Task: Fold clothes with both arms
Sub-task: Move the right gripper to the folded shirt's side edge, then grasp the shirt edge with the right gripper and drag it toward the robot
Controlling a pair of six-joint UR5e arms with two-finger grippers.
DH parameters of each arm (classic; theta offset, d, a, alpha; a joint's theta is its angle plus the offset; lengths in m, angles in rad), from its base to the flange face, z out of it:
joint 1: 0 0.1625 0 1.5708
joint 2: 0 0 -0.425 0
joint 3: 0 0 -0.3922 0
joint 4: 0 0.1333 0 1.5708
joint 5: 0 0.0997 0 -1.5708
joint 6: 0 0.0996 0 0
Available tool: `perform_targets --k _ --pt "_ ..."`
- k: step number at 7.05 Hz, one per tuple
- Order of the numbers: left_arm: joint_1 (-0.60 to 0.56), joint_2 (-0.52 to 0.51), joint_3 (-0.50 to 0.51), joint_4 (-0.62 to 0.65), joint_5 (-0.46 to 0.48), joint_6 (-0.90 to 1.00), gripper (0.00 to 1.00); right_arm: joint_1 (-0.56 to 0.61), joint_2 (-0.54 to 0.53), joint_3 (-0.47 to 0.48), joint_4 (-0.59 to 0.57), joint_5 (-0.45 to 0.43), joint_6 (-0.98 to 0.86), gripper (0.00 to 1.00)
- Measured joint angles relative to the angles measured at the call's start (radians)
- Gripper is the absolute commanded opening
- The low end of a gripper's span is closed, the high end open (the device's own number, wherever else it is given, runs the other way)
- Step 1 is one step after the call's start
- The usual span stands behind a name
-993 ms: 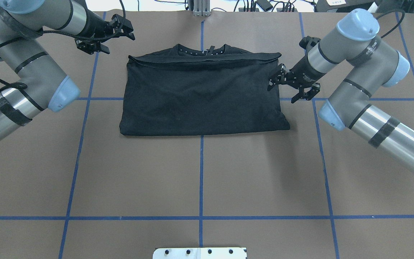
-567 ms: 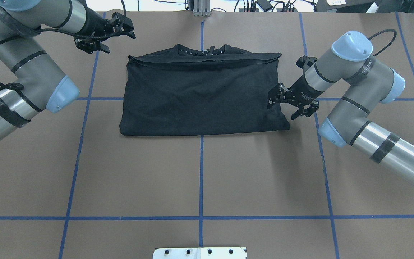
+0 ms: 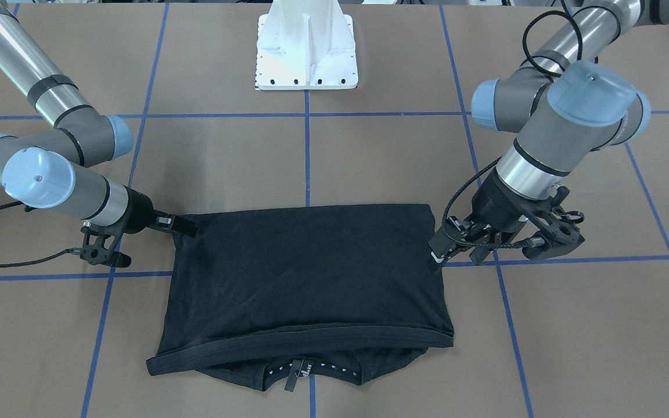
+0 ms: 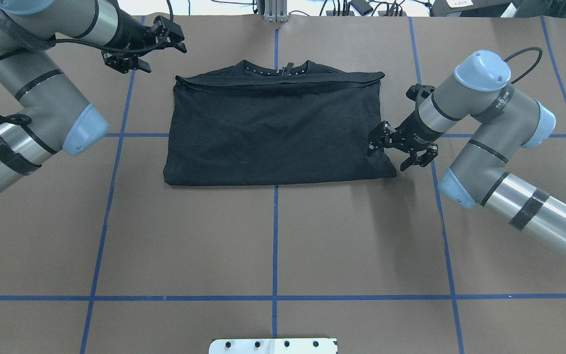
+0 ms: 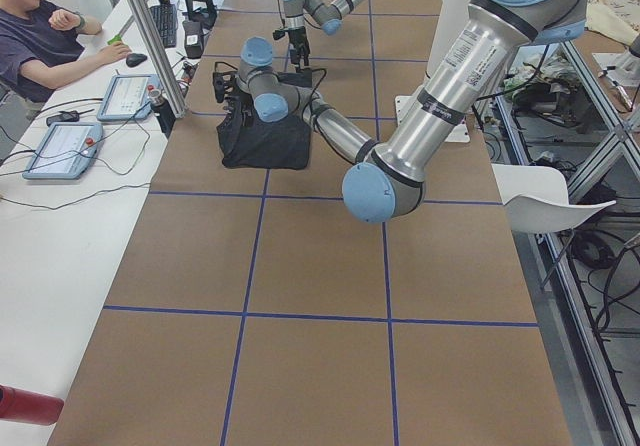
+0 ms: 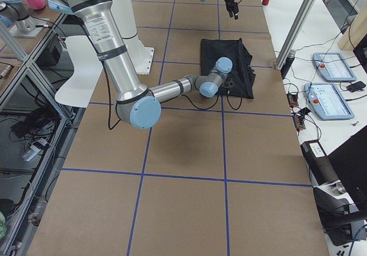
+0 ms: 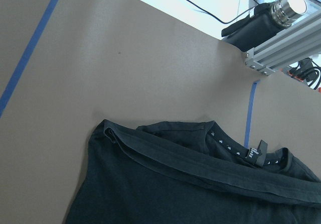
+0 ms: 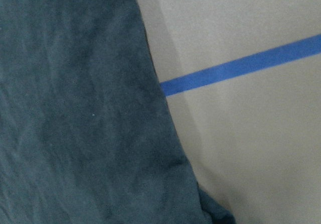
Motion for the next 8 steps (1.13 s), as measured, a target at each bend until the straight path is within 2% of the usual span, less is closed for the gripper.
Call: perform_targets --k 1,2,3,4,6,8 --pt "0.000 0.000 -0.001 0.000 0.000 -0.001 1.00 -0.006 0.000 0.000 -0.001 -0.003 0.000 0.75" --pt "0.000 0.000 -0.001 0.000 0.000 -0.001 1.00 -0.009 0.001 -0.001 -0.001 -0.003 0.000 0.42" --pt "-0.001 0.000 -0.001 0.000 0.000 -0.002 1.00 -0.010 0.002 0.000 -0.001 -0.004 0.002 0.18" --pt "-0.001 -0.001 -0.001 0.000 0.000 -0.002 1.00 -0.010 0.001 0.000 -0.001 -0.015 0.007 0.00" --pt "-0.001 -0.001 -0.001 0.000 0.000 -0.002 1.00 -0.009 -0.001 0.008 0.001 -0.039 0.017 0.00" --pt "-0.001 -0.001 0.000 0.000 0.000 -0.002 1.00 -0.007 -0.021 0.038 0.000 -0.015 0.021 0.00"
